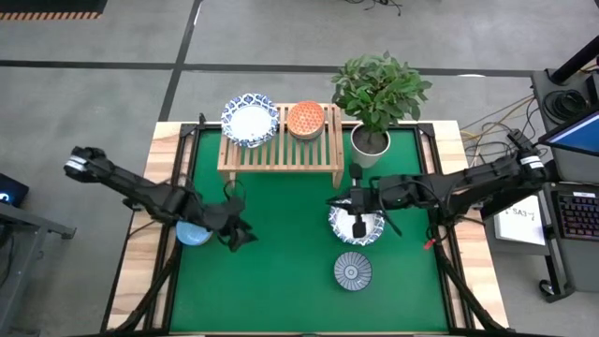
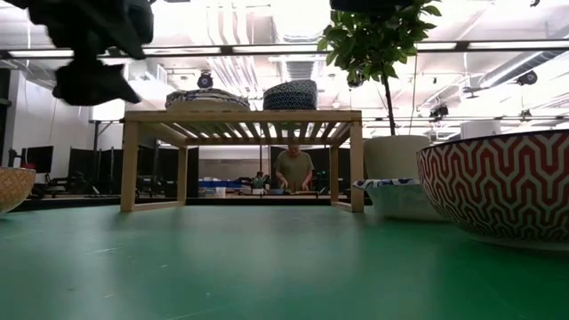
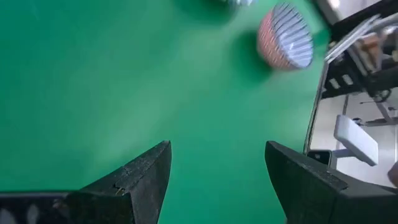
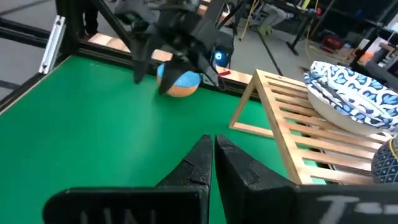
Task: Place and stack bowls onto a shelf
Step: Stack the light blue bowl on top of the orange bowl on the shelf
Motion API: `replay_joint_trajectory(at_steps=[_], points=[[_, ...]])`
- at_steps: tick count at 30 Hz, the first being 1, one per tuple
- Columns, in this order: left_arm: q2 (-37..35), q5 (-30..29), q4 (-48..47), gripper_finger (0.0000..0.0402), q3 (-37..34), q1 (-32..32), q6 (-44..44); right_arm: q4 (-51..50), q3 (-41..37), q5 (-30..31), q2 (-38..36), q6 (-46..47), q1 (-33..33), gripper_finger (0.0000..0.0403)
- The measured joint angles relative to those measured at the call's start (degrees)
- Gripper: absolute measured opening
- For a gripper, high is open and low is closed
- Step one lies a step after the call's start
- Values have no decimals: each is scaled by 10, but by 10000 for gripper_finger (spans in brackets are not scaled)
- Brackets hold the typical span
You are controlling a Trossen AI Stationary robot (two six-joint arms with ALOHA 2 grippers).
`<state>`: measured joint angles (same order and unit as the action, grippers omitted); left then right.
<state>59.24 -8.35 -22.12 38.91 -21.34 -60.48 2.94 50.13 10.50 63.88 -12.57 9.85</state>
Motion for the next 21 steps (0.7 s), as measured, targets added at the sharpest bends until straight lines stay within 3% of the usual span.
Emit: replay_joint_trajectory(at_steps=[4,13,17,21], points=[[80,5,-74,238,63,-37,-64,9,-25,-1,-20,7,1,9],[245,22,-404,201,236,-63,-82,7,-31,-1,-20,20,0,9],[284,42,-470,173,253,-71,-95,4,-31,-1,-19,26,0,9],[286,61,-458,158,234,-89,-118,3,-33,-1,-18,31,0,9]])
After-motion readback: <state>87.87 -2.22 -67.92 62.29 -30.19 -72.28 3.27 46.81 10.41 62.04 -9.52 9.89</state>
